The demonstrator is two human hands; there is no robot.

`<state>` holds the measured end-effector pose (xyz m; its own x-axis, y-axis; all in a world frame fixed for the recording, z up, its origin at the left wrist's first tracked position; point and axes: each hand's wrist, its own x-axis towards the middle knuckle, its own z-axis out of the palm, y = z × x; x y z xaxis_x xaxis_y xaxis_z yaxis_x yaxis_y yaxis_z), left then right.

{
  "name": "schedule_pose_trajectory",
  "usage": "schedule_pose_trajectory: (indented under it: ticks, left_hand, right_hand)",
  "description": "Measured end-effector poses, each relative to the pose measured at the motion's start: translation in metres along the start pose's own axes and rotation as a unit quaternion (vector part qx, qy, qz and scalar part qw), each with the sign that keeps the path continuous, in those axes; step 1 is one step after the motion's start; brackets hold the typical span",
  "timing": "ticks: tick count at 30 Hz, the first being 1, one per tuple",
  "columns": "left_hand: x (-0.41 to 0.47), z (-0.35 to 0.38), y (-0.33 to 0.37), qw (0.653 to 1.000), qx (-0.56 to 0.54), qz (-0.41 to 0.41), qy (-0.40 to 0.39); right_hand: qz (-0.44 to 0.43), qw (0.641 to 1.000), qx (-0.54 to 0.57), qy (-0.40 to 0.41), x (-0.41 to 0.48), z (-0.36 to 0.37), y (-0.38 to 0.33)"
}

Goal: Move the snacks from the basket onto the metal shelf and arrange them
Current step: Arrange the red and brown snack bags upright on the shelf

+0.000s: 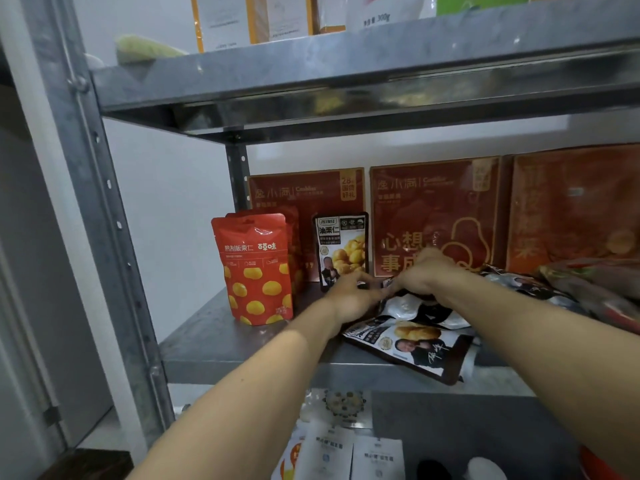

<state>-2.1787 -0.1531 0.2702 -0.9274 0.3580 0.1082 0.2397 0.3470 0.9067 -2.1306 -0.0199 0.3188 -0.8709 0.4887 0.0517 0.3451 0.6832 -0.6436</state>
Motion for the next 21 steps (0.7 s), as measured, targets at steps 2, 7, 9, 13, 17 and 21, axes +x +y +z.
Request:
schedule_pose_trajectory:
  ticks: [2,7,9,13,17,21]
  left_hand:
    - [-0.004,0.006,0.007,1.0,-0.021,0.003,-0.014]
    - [-0.014,0.014,0.025,0.988,-0.15,-0.014,-0.029]
    - [-0.016,0.01,0.033,0.979,-0.203,-0.01,-0.027]
    - [-0.019,-0.002,0.041,0.957,-0.283,0.036,0.039]
    - [-0.019,-0.018,0.024,0.956,-0.263,0.075,0.104]
    - [-0.019,-0.031,0.004,0.968,-0.162,0.133,0.139]
  right_hand:
    - [0.002,0.999,0.042,0.006,-0.002,-0.004,0.004]
    - [0.009,0.987,0.144,0.066,-0.007,-0.015,0.013]
    - [-0.01,0.977,0.191,0.097,-0.01,-0.023,0.012]
    - [-0.091,0.954,0.26,0.122,-0.017,-0.023,0.0]
    - [-0.145,0.94,0.289,0.11,-0.012,0.004,-0.013]
    - [-0.172,0.943,0.267,0.103,-0.007,0.028,-0.025]
